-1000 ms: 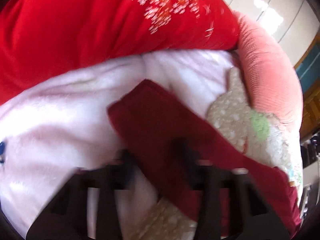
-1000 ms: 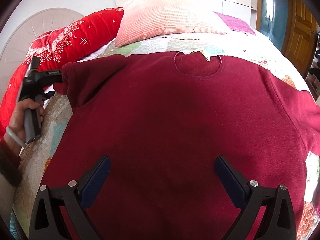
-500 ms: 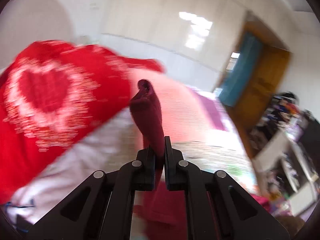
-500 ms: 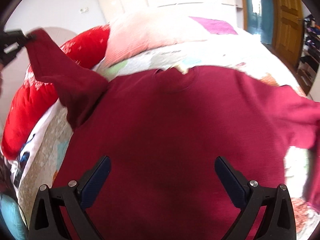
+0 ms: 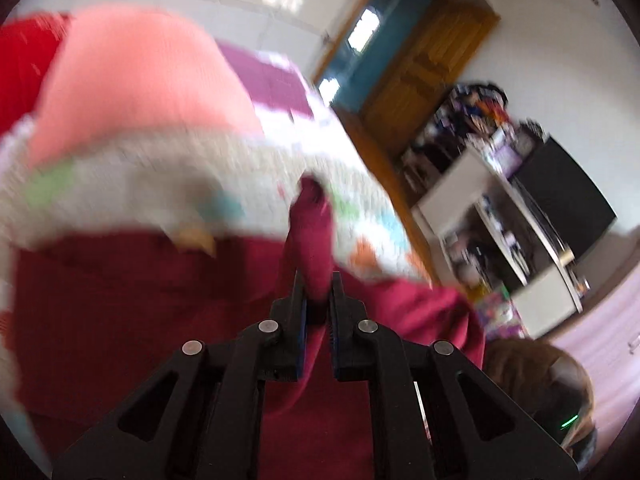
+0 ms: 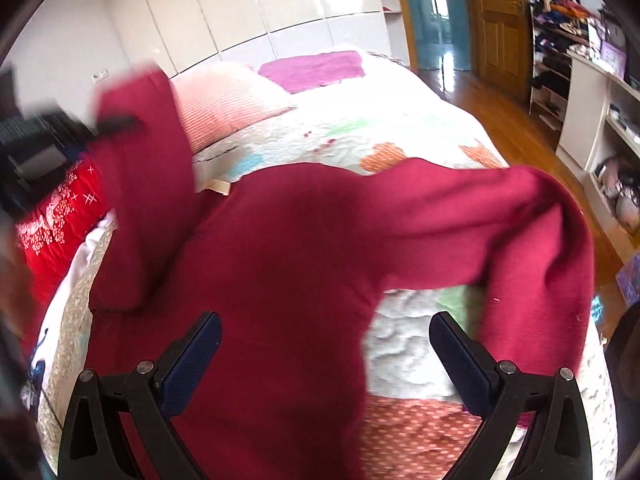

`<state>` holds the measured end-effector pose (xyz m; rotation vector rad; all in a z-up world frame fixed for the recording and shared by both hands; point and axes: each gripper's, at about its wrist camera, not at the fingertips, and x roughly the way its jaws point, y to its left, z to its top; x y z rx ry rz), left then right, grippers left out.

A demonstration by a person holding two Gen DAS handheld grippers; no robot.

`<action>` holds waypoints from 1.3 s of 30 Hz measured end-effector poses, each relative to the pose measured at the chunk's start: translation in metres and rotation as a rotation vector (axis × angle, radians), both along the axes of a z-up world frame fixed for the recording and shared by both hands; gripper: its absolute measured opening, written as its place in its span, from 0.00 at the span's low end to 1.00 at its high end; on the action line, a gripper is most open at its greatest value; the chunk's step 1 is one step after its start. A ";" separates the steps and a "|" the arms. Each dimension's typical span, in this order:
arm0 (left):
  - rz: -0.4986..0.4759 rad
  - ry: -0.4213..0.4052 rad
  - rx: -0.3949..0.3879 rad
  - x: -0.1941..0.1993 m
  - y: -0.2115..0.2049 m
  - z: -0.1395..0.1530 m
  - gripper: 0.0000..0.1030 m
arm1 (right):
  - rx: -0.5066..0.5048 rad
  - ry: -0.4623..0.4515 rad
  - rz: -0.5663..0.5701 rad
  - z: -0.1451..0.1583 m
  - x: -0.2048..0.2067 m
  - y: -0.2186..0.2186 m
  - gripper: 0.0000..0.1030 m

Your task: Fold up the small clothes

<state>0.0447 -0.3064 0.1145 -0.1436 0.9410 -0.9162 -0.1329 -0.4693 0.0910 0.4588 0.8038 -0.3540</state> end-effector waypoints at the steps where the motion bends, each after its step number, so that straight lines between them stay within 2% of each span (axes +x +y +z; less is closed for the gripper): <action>1: -0.033 0.036 0.022 0.001 -0.006 -0.016 0.16 | 0.007 -0.001 -0.006 0.000 -0.002 -0.004 1.00; 2: -0.052 0.062 0.031 -0.001 -0.009 -0.021 0.30 | 0.014 -0.006 -0.012 0.000 -0.003 -0.007 1.00; 4: -0.092 0.112 0.009 -0.008 -0.003 -0.026 0.45 | 0.024 -0.014 -0.009 0.002 -0.003 -0.012 1.00; 5: -0.097 0.108 0.001 -0.017 0.000 -0.019 0.45 | 0.024 -0.016 -0.004 0.003 -0.002 -0.014 1.00; 8: -0.085 0.009 0.015 -0.023 0.035 0.006 0.51 | 0.005 -0.023 0.017 0.007 0.007 -0.014 1.00; 9: -0.060 -0.023 0.027 -0.021 0.046 0.008 0.54 | -0.008 -0.026 0.027 0.008 0.013 -0.015 1.00; 10: -0.006 -0.064 0.060 -0.019 0.063 0.014 0.62 | -0.020 -0.024 0.033 0.009 0.019 -0.016 1.00; 11: 0.044 -0.093 0.095 -0.016 0.077 0.008 0.65 | -0.026 -0.015 0.039 0.008 0.028 -0.018 1.00; 14: 0.158 -0.130 0.185 -0.002 0.116 0.002 0.65 | -0.041 0.037 0.041 -0.004 0.051 -0.025 1.00; 17: 0.230 -0.118 0.243 0.008 0.146 -0.018 0.65 | -0.125 0.065 -0.001 -0.009 0.059 -0.032 1.00; 19: 0.264 -0.101 0.270 0.013 0.157 -0.032 0.65 | -0.165 0.060 -0.030 -0.009 0.063 -0.041 1.00; 21: 0.275 -0.085 0.293 0.014 0.161 -0.048 0.65 | -0.150 0.052 0.002 -0.017 0.074 -0.050 0.97; 23: 0.289 -0.071 0.330 0.014 0.160 -0.066 0.65 | -0.111 0.057 0.071 -0.027 0.089 -0.054 0.71; 24: 0.292 -0.068 0.351 0.014 0.155 -0.072 0.65 | -0.099 0.072 0.102 -0.034 0.097 -0.055 0.34; 25: 0.293 -0.069 0.379 0.013 0.153 -0.079 0.65 | -0.098 0.091 0.123 -0.039 0.104 -0.055 0.27; 26: 0.297 -0.078 0.397 0.012 0.156 -0.082 0.65 | -0.110 0.087 0.126 -0.039 0.106 -0.053 0.25; 28: 0.308 -0.091 0.403 0.012 0.156 -0.084 0.65 | -0.128 0.053 0.154 -0.029 0.107 -0.050 0.06; 31: 0.351 -0.079 0.377 0.015 0.160 -0.084 0.65 | -0.223 -0.006 0.163 -0.003 0.105 -0.045 0.06; 34: 0.386 -0.055 0.353 0.020 0.161 -0.088 0.65 | -0.295 -0.020 0.141 0.009 0.112 -0.046 0.06; 36: 0.394 -0.045 0.370 0.019 0.157 -0.093 0.65 | -0.305 -0.002 0.119 0.004 0.121 -0.050 0.06; 39: 0.393 -0.058 0.382 0.016 0.155 -0.091 0.65 | -0.258 0.120 0.102 -0.027 0.133 -0.058 0.06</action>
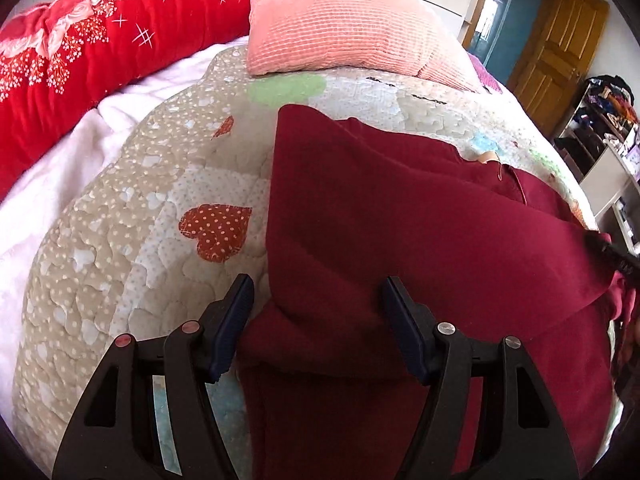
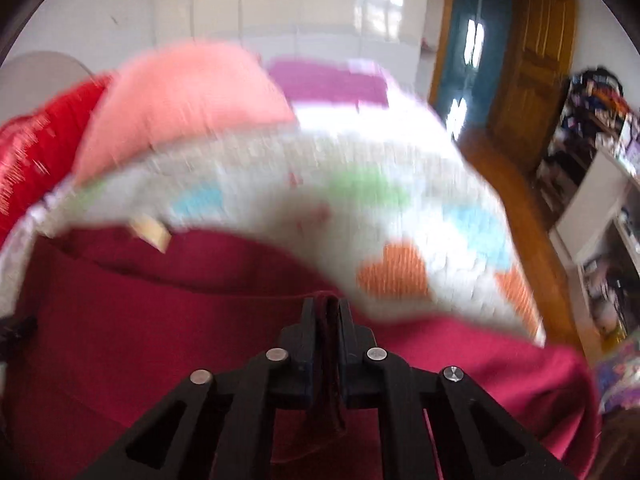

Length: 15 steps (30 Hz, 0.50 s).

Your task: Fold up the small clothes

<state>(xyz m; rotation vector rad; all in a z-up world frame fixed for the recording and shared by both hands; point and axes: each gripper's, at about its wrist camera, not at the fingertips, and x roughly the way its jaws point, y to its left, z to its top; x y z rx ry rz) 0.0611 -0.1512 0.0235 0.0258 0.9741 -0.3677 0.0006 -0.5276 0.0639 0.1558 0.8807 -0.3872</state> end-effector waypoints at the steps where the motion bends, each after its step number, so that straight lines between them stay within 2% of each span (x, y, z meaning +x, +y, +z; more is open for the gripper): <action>1: 0.000 0.008 -0.006 0.000 0.001 0.000 0.65 | 0.030 0.018 -0.011 -0.007 -0.003 -0.003 0.07; 3: -0.002 0.014 -0.013 -0.001 0.004 0.001 0.65 | 0.060 -0.034 -0.037 0.000 -0.021 -0.006 0.08; 5: -0.007 0.008 -0.010 -0.003 0.005 0.001 0.65 | 0.062 -0.073 -0.073 0.013 -0.039 -0.007 0.14; 7: 0.001 -0.003 -0.004 -0.006 0.005 0.002 0.65 | 0.093 -0.141 -0.074 0.026 -0.058 -0.002 0.21; 8: 0.009 -0.011 0.000 -0.009 0.004 0.004 0.65 | 0.116 -0.160 -0.053 0.028 -0.064 0.004 0.29; 9: 0.013 -0.018 0.004 -0.013 0.003 0.006 0.65 | 0.138 -0.153 -0.023 0.025 -0.064 0.009 0.37; 10: 0.012 -0.025 0.006 -0.018 0.001 0.010 0.65 | 0.149 -0.115 0.014 0.018 -0.059 0.016 0.37; 12: 0.003 -0.037 0.007 -0.027 -0.002 0.017 0.65 | 0.098 -0.021 0.022 -0.001 -0.048 0.024 0.38; 13: -0.004 -0.042 0.002 -0.030 -0.002 0.021 0.65 | 0.062 0.009 0.008 -0.011 -0.044 0.024 0.41; 15: -0.021 -0.049 -0.020 -0.040 -0.002 0.031 0.65 | 0.098 -0.005 0.001 -0.014 -0.048 0.020 0.42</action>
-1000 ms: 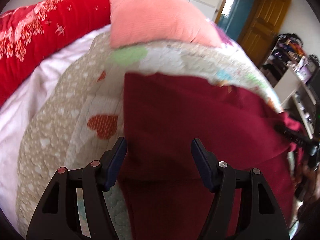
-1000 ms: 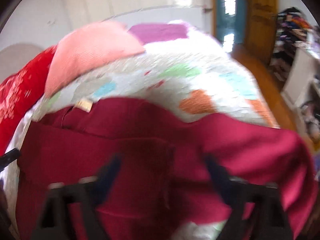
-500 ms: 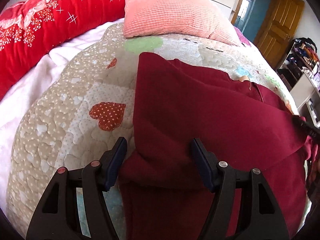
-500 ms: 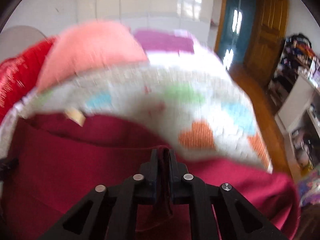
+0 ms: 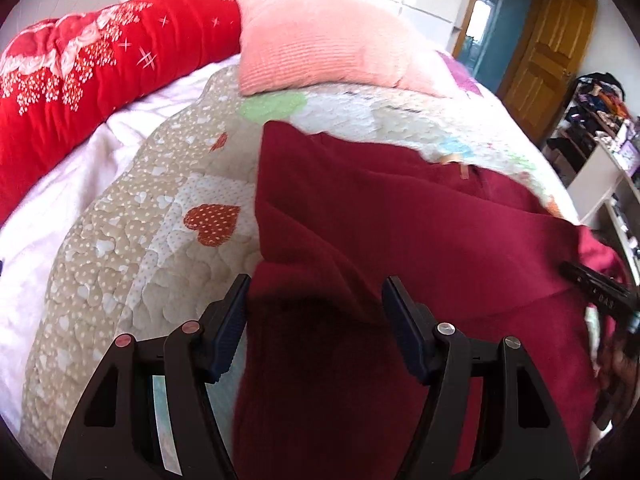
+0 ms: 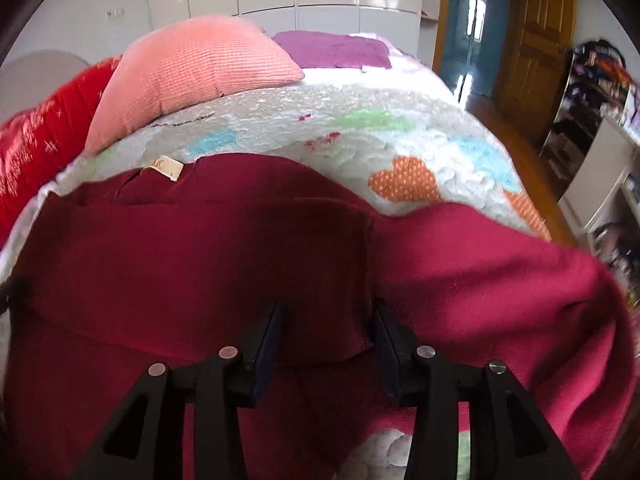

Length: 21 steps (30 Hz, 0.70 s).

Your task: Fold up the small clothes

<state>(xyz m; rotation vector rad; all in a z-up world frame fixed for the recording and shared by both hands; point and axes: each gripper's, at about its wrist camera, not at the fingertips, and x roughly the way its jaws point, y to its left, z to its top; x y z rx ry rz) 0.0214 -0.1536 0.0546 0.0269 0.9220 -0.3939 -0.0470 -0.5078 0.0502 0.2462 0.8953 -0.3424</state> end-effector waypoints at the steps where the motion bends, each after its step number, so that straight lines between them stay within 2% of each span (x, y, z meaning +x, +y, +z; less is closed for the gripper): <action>1: -0.001 -0.003 -0.009 -0.003 0.001 0.003 0.65 | 0.047 -0.012 -0.014 0.007 -0.006 -0.004 0.42; 4: 0.012 -0.004 -0.036 -0.007 0.001 0.011 0.65 | 0.123 -0.056 -0.022 0.027 -0.030 -0.007 0.42; 7: 0.031 -0.017 -0.080 -0.012 0.004 0.020 0.65 | 0.070 -0.105 -0.070 0.050 -0.076 -0.010 0.51; 11: 0.009 -0.019 -0.107 -0.018 -0.001 0.026 0.65 | 0.012 -0.110 -0.180 0.065 -0.136 -0.032 0.58; 13: -0.005 -0.021 -0.101 -0.021 -0.007 0.027 0.65 | 0.004 -0.091 -0.245 0.060 -0.162 -0.045 0.62; 17: -0.032 -0.005 -0.094 -0.025 -0.017 0.025 0.65 | 0.035 -0.024 -0.330 0.036 -0.195 -0.067 0.62; 19: -0.042 0.009 -0.090 -0.026 -0.020 0.022 0.65 | 0.084 -0.002 -0.360 0.023 -0.204 -0.076 0.62; 21: -0.047 0.013 -0.082 -0.028 -0.022 0.021 0.65 | 0.177 -0.031 -0.333 0.009 -0.205 -0.081 0.62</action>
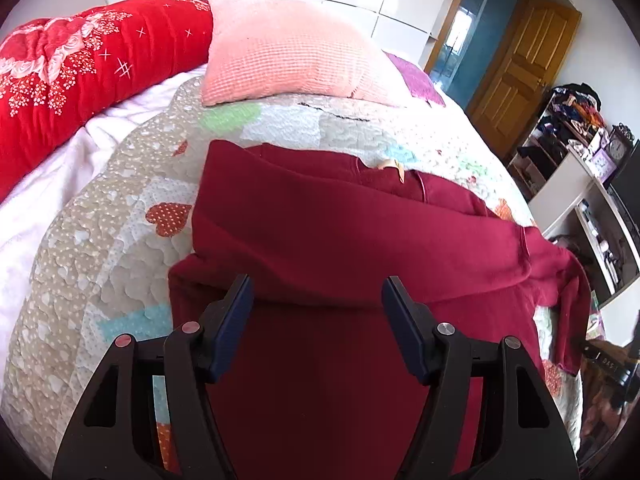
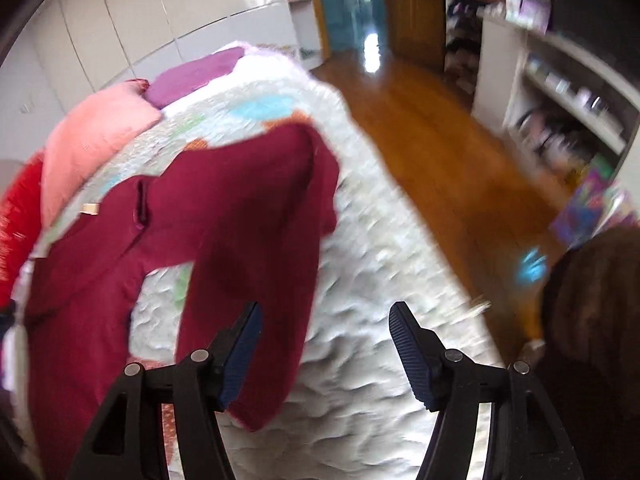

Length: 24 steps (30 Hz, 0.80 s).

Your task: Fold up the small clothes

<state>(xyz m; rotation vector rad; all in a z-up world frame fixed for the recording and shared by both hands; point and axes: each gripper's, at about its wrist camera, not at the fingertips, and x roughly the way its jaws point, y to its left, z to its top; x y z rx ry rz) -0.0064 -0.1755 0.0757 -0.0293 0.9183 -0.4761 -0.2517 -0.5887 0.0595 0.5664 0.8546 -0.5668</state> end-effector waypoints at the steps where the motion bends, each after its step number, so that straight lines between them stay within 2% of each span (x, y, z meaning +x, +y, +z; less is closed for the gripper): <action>1: -0.001 0.000 0.003 0.000 0.000 0.000 0.65 | 0.054 -0.043 0.036 -0.008 0.000 -0.002 0.61; 2: -0.002 0.000 0.004 -0.001 0.000 0.001 0.65 | 0.080 -0.072 0.061 -0.013 0.001 -0.003 0.56; 4: -0.001 -0.007 0.001 -0.001 0.004 0.004 0.65 | 0.040 -0.097 0.093 -0.009 0.002 0.000 0.12; 5: 0.002 -0.012 0.002 0.000 0.006 0.006 0.65 | 0.061 -0.131 0.107 -0.004 0.000 0.000 0.05; 7: 0.015 -0.015 -0.003 0.002 0.013 0.009 0.65 | 0.109 -0.235 0.126 0.019 -0.004 -0.006 0.04; 10: 0.038 -0.011 -0.036 0.006 0.026 0.012 0.65 | 0.062 -0.315 0.180 0.065 0.000 -0.002 0.04; 13: 0.057 -0.008 -0.054 0.009 0.040 0.015 0.65 | 0.035 -0.435 0.294 0.126 0.017 0.018 0.04; 16: 0.079 -0.011 -0.064 0.014 0.055 0.018 0.65 | 0.031 -0.495 0.440 0.167 0.053 0.050 0.04; 18: 0.097 -0.013 -0.082 0.017 0.067 0.020 0.65 | 0.053 -0.497 0.545 0.179 0.082 0.078 0.04; 20: 0.112 -0.010 -0.102 0.020 0.076 0.021 0.65 | 0.079 -0.463 0.663 0.179 0.128 0.114 0.04; 22: 0.124 -0.003 -0.124 0.023 0.085 0.020 0.65 | 0.099 -0.420 0.745 0.167 0.173 0.149 0.04; 24: 0.133 0.000 -0.147 0.026 0.092 0.021 0.65 | 0.187 -0.382 0.822 0.141 0.222 0.183 0.04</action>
